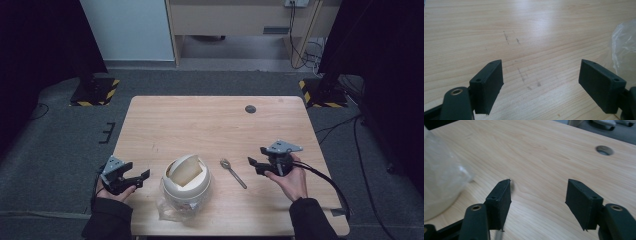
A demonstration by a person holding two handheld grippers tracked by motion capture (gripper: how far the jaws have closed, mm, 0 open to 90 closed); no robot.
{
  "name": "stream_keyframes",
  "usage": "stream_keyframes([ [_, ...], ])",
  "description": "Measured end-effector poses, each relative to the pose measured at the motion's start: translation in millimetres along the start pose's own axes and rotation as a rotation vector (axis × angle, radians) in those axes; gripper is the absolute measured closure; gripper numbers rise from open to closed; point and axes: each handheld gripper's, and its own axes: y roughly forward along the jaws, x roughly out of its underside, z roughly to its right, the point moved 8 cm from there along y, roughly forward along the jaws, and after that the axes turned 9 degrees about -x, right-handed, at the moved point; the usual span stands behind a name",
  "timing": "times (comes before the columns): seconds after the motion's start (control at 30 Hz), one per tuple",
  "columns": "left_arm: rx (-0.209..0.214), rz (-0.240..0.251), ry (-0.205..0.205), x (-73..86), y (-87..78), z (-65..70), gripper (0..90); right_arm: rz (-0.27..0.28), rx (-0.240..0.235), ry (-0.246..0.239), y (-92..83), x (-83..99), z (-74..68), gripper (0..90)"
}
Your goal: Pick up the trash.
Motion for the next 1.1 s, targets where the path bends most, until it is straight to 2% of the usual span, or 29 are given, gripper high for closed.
stream_keyframes([
  [0.17,-0.007,-0.010,-0.010,2.9,1.6,-6.1,20.1,-0.022,-0.044,-0.014,26.6,-2.9,-22.9,41.2],
  [0.27,-0.014,-0.014,-0.008,3.5,2.6,-8.6,20.4,-0.058,-0.068,-0.011,44.8,5.1,-34.9,43.8],
  [0.37,-0.019,-0.014,-0.004,2.9,2.9,-9.7,20.4,-0.102,-0.066,-0.022,59.0,16.1,-41.2,48.1],
  [0.53,-0.026,-0.012,-0.001,2.4,3.3,-10.9,20.4,-0.173,-0.056,-0.022,72.0,33.3,-41.7,55.6],
  [0.73,-0.033,-0.010,-0.001,1.9,3.5,-12.9,20.6,-0.226,-0.042,-0.036,78.6,48.7,-38.4,65.8],
  [0.9,-0.032,-0.008,0.001,1.4,3.6,-12.7,20.7,-0.254,-0.047,-0.035,82.3,55.6,-38.4,70.7],
  [1.0,-0.031,-0.005,0.000,1.0,3.6,-12.8,20.7,-0.245,-0.060,-0.023,83.1,55.9,-40.4,78.6],
  [1.1,-0.035,-0.003,0.001,0.9,3.2,-13.3,20.7,-0.238,-0.053,-0.007,83.1,56.0,-40.0,79.9],
])
